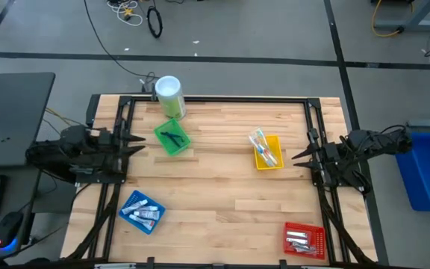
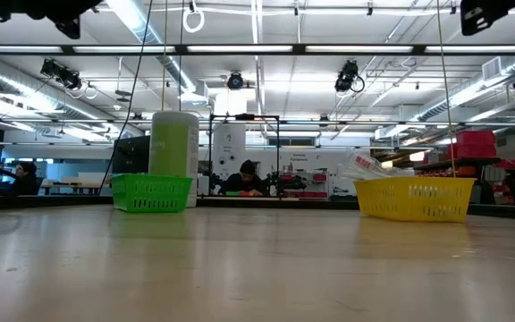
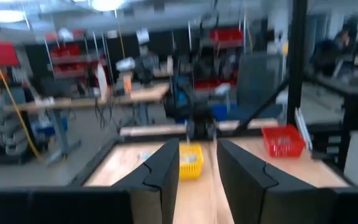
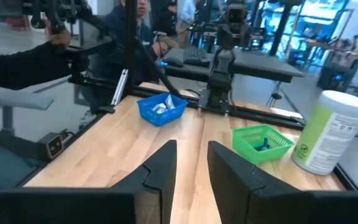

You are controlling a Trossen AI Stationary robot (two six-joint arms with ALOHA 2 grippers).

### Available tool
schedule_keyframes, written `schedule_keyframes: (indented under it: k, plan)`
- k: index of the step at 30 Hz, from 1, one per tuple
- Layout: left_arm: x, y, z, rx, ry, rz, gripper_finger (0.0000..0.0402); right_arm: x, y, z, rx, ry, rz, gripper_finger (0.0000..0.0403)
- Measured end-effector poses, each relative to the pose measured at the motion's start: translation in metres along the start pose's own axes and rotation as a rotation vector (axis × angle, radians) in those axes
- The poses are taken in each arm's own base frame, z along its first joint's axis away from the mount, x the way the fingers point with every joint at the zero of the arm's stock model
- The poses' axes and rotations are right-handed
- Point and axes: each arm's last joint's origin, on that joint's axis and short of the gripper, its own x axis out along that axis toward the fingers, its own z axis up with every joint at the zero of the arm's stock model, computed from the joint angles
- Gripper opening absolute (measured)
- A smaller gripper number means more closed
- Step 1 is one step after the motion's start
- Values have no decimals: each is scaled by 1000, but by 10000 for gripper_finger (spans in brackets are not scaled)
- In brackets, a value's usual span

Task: Pick & Place Travel size toiletries
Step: Return to Home Position

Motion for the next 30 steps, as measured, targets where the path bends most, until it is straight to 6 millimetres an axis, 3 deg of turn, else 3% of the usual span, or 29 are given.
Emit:
schedule_keyframes:
  k: [3, 8, 11, 13, 23, 30]
  plan:
    - [-14, 1, -7, 1, -84, -4, 116, -3, 0, -12, 4, -36, -19, 99]
    - [-6, -1, -11, 20, -90, -31, 116, -8, 1, -27, 9, -103, -44, 100]
    - [3, -4, -25, 41, -45, -47, 116, -7, 1, -38, 0, -118, -75, 100]
    - [7, -6, -27, 52, -117, -65, 116, -6, 1, -46, 0, -110, -103, 100]
    - [20, -14, -82, 101, -275, -67, 116, 17, 5, -81, 24, -60, -143, 100]
    - [20, -14, -83, 73, -264, -82, 116, 32, 6, -108, 31, -99, -179, 100]
